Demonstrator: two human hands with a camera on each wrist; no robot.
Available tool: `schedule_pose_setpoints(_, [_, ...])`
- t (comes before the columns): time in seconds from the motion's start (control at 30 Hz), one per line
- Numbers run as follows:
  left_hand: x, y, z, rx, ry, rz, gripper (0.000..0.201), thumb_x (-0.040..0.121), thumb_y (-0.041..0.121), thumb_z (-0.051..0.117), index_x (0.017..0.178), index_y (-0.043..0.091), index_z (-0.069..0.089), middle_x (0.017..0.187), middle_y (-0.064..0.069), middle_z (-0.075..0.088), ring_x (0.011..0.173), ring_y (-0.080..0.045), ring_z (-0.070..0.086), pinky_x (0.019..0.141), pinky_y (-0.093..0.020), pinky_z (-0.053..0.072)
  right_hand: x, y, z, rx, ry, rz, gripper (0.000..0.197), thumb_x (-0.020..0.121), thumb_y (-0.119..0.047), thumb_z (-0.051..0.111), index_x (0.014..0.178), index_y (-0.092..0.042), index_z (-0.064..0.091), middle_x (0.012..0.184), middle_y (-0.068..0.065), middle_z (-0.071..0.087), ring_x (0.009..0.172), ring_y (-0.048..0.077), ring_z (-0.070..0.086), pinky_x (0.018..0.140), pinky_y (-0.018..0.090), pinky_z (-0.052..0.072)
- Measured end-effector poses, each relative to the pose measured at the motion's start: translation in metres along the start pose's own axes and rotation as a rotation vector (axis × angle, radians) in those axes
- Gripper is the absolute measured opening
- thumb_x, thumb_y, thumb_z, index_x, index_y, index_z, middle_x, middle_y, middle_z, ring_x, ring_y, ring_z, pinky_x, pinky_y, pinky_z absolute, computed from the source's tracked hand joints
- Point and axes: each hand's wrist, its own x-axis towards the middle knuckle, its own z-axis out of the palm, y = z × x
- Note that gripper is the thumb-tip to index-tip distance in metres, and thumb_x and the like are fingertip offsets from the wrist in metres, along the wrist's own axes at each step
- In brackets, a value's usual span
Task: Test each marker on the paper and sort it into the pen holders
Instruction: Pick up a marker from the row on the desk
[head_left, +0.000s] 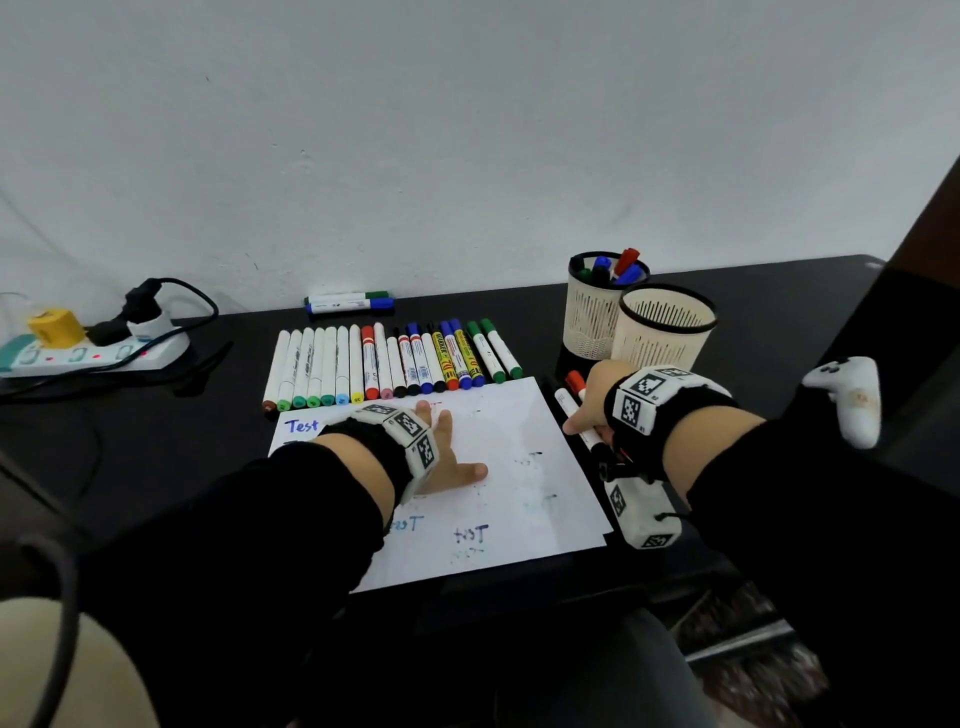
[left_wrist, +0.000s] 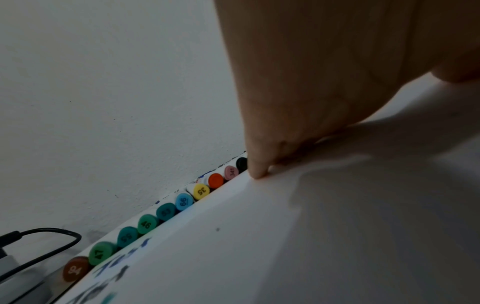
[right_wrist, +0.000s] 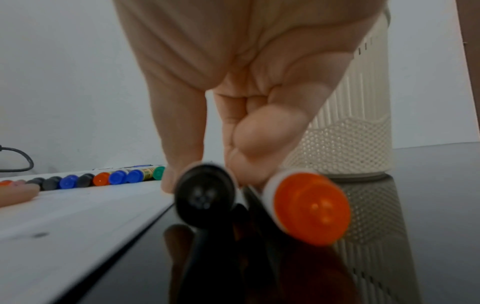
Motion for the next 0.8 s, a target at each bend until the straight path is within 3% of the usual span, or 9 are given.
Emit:
schedule_pose_setpoints(0.2, [-0.003, 0.000, -0.001, -0.006, -0.002, 0.008, 0.095, 0.085, 0.072, 0.028, 0.149, 0.012, -0.011, 0.155, -0.014, -0.018, 0.144, -0.034, -0.001, 0.116, -0.050, 0.010, 0.008, 0.005, 0.002, -0.010, 0.017, 0.015, 0.046, 0.074, -0.047, 0.074, 0.065, -0.015, 0.042, 0.064, 0.000, 0.050, 0.059, 0.016, 0.049, 0.067, 0.031, 0.044])
schedule_pose_setpoints(0.37, [-0.009, -0.002, -0.005, 0.010, -0.011, 0.017, 0.095, 0.086, 0.071, 0.030, 0.148, 0.011, -0.012, 0.155, -0.015, -0.019, 0.144, -0.033, -0.002, 0.117, -0.048, 0.009, 0.005, 0.000, -0.015, 0.002, 0.056, -0.004, 0.041, 0.081, -0.045, 0.068, 0.059, -0.016, 0.050, 0.059, -0.001, 0.056, 0.055, 0.015, 0.052, 0.068, 0.031, 0.049])
schedule_pose_setpoints(0.7, [-0.021, -0.058, -0.016, 0.009, 0.067, 0.001, 0.100, 0.084, 0.072, 0.035, 0.148, 0.012, -0.012, 0.154, -0.017, -0.019, 0.144, -0.033, -0.006, 0.117, -0.050, 0.007, 0.024, -0.075, -0.064, 0.077, 0.062, -0.127, 0.039, 0.084, -0.050, 0.062, 0.063, -0.019, 0.054, 0.063, -0.001, 0.061, 0.064, 0.020, 0.060, 0.073, 0.030, 0.052])
schedule_pose_setpoints(0.8, [-0.021, -0.084, -0.015, -0.021, 0.057, -0.039, 0.101, 0.084, 0.070, 0.038, 0.148, 0.012, -0.014, 0.153, -0.017, -0.022, 0.144, -0.033, -0.008, 0.117, -0.049, 0.006, 0.033, -0.108, -0.072, 0.136, 0.072, -0.185, 0.035, 0.082, -0.047, 0.065, 0.068, -0.016, 0.058, 0.077, 0.004, 0.070, 0.078, 0.025, 0.069, 0.081, 0.038, 0.057])
